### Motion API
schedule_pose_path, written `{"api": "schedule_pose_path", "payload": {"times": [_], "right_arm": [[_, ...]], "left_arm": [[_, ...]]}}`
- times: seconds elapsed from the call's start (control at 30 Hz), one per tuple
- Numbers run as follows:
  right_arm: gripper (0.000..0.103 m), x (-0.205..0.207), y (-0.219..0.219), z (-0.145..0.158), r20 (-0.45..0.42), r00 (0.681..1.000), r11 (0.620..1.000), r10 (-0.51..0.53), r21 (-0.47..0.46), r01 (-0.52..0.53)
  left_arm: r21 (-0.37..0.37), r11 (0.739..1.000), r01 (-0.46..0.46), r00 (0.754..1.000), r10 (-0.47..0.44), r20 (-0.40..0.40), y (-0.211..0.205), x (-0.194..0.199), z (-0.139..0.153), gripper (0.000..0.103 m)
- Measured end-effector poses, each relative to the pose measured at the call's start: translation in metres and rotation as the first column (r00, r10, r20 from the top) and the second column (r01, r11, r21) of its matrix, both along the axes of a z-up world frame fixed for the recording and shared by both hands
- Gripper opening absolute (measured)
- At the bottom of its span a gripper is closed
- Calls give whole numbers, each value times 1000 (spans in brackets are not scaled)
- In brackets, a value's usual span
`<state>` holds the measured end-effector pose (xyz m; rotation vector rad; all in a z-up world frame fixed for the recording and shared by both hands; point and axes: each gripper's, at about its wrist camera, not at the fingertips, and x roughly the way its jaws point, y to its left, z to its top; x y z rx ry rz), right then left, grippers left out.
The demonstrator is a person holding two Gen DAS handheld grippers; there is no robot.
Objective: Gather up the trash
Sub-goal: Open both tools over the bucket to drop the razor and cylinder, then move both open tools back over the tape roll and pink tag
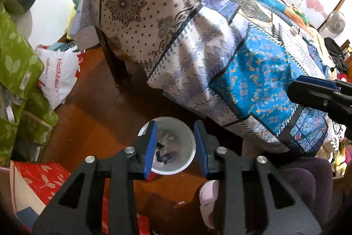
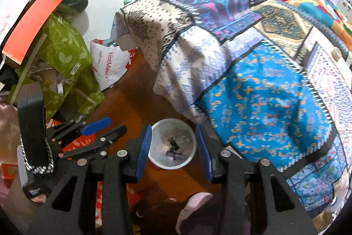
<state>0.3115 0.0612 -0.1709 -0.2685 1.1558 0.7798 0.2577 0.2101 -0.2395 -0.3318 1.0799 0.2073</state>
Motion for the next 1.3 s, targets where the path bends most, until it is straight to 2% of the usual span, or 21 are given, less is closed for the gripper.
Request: {"api": "schedule_pose_path", "payload": {"times": [0.2,0.47,0.57,0.67,0.77,0.83,0.9,1.0,1.13,1.3], "right_arm": [[38,-1,-34,25,110,993,999,-34,10,33],[38,12,-105,69,230,961,987,-151,90,133],[38,17,-135,85,270,941,977,-205,121,178],[38,25,-165,98,303,917,963,-259,150,223],[41,35,-199,110,335,887,947,-316,169,274],[65,41,-219,116,353,865,933,-356,180,311],[74,46,-241,120,376,832,912,-408,205,355],[75,57,-266,122,388,802,891,-455,211,403],[75,76,-297,116,383,772,862,-507,209,463],[75,96,-327,105,361,750,832,-553,209,514]], "left_arm": [[96,995,33,997,-40,68,-23,1,44,34],[148,986,82,976,-110,188,-67,20,104,35],[181,978,103,959,-146,242,-93,33,127,40],[206,971,117,942,-175,286,-117,48,144,51],[214,966,143,926,-207,314,-140,65,156,53],[213,963,165,916,-230,328,-157,79,163,56],[202,961,187,905,-249,345,-171,92,169,64],[208,958,196,894,-262,363,-194,111,175,83],[229,947,225,877,-299,376,-223,140,176,84],[216,932,292,863,-354,361,-253,180,167,84]]}}
